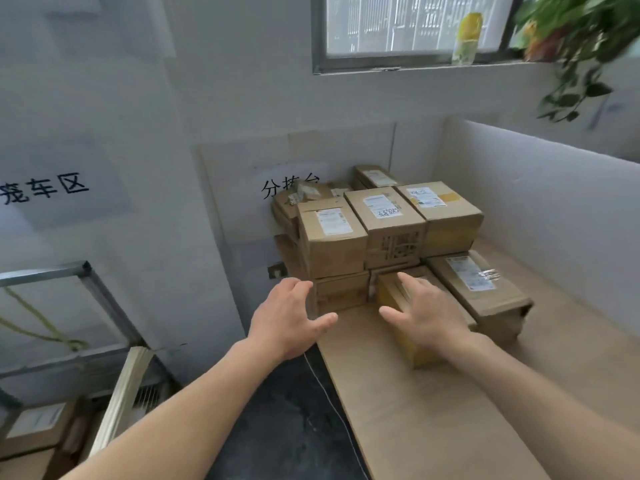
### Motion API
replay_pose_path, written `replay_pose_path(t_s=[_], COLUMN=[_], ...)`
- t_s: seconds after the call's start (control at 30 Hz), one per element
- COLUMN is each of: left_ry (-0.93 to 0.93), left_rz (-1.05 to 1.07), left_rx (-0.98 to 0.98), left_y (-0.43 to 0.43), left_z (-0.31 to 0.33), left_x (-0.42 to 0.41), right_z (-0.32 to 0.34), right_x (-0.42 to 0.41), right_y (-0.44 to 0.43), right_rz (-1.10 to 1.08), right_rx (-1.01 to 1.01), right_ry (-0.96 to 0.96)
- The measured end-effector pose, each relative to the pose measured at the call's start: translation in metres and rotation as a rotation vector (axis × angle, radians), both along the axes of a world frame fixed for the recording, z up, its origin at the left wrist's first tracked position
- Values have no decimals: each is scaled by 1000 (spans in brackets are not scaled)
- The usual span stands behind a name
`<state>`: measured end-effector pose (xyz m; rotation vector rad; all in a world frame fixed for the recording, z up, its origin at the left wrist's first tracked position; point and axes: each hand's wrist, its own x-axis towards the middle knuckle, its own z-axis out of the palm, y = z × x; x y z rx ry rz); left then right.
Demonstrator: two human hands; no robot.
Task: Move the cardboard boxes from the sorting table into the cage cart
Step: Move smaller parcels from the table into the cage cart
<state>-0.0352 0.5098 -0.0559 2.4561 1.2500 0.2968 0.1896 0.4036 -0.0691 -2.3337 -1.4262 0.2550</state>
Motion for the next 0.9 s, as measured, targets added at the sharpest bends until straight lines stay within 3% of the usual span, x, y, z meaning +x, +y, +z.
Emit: replay_pose_path(t_s=[0.43, 0.9], left_ry=[12, 104], left_rz=[-113, -258], left_rx=[-95, -282], left_y=[21, 81], left_z=[-37, -122], left_x=[104, 178], right_z=[-38, -97], right_x=[83, 127], right_y=[-2, 50], right_rz=[-156, -360], right_rx=[-84, -270], right_ry=[20, 76])
